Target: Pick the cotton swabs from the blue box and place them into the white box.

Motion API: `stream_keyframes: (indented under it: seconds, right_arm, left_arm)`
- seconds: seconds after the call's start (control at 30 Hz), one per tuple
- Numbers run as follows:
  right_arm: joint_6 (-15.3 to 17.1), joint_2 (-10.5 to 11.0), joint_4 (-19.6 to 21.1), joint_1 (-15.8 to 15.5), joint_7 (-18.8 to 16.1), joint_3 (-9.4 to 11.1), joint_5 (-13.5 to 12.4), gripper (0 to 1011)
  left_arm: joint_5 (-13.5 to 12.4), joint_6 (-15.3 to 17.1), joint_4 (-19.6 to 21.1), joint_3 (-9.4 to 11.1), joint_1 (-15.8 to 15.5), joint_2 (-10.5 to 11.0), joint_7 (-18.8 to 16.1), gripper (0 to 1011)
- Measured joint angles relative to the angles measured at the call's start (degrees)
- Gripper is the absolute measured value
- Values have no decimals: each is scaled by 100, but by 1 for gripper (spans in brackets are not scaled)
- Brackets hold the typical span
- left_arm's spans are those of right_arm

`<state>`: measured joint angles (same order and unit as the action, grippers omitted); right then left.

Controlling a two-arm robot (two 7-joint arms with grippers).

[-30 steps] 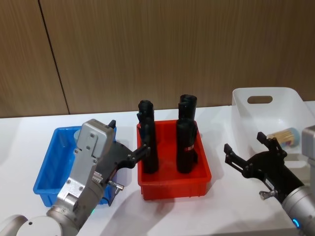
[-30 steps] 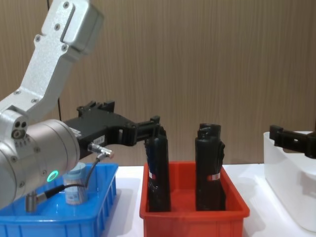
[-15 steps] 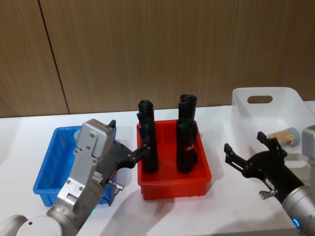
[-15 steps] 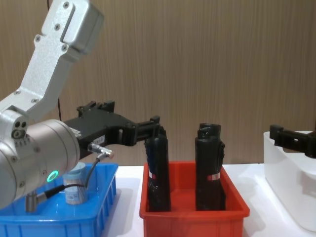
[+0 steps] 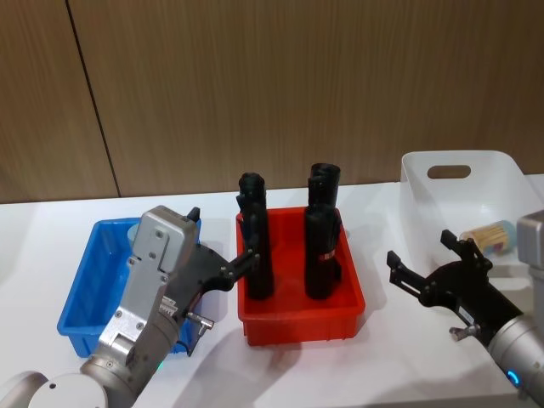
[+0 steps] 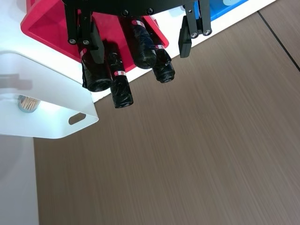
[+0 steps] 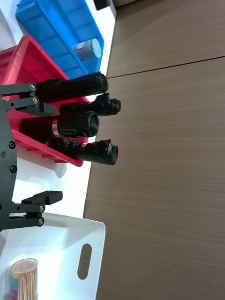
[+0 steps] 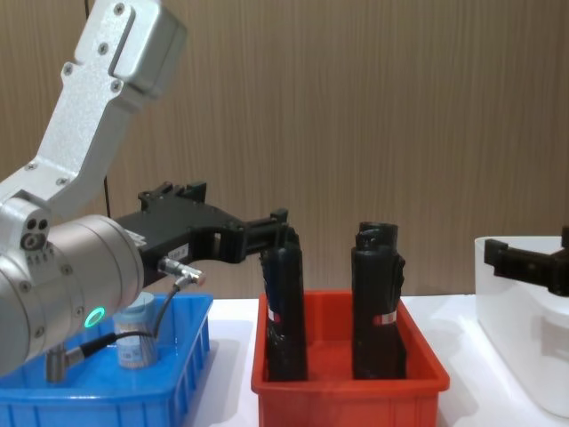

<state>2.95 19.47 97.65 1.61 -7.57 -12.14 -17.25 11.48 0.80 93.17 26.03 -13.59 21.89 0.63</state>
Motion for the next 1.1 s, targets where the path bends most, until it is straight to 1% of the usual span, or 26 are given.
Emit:
stream_keyframes:
  seconds: [0.3, 0.47, 0.5, 0.6, 0.63, 0.7, 0.73, 0.8, 0.87, 0.97, 1.0, 1.1]
  right_arm:
    - [64, -6, -397, 273, -376, 62, -68, 1002]
    - [90, -42, -787, 576, -750, 102, -155, 1002]
    - [91, -57, -914, 673, -875, 113, -185, 1002]
    - [91, -78, -1103, 816, -1064, 125, -230, 1002]
    - [91, -94, -1242, 920, -1199, 135, -256, 1002]
    - [91, -108, -1363, 1011, -1313, 140, -278, 1002]
    - [88, -125, -1511, 1122, -1449, 146, -309, 1002]
    - [82, -138, -1616, 1200, -1569, 149, -328, 1002]
    - [68, -164, -1828, 1350, -1762, 154, -367, 1002]
    - [51, -190, -2025, 1495, -1932, 156, -403, 1002]
    - [40, -209, -2163, 1593, -2060, 156, -421, 1002]
    - [19, -242, -2394, 1756, -2285, 153, -456, 1002]
  left_arm:
    - [0, 0, 0, 0, 0, 0, 0, 1004]
    - [0, 0, 0, 0, 0, 0, 0, 1004]
    - [0, 0, 0, 0, 0, 0, 0, 1004]
    - [0, 0, 0, 0, 0, 0, 0, 1004]
    - [0, 0, 0, 0, 0, 0, 0, 1004]
    - [0, 0, 0, 0, 0, 0, 0, 1004]
    - [0, 0, 0, 0, 0, 0, 0, 1004]
    - [0, 0, 0, 0, 0, 0, 0, 1004]
    - [0, 0, 0, 0, 0, 0, 0, 1004]
    - [0, 0, 0, 0, 0, 0, 0, 1004]
    - [0, 0, 0, 0, 0, 0, 0, 1004]
    - [0, 0, 0, 0, 0, 0, 0, 1004]
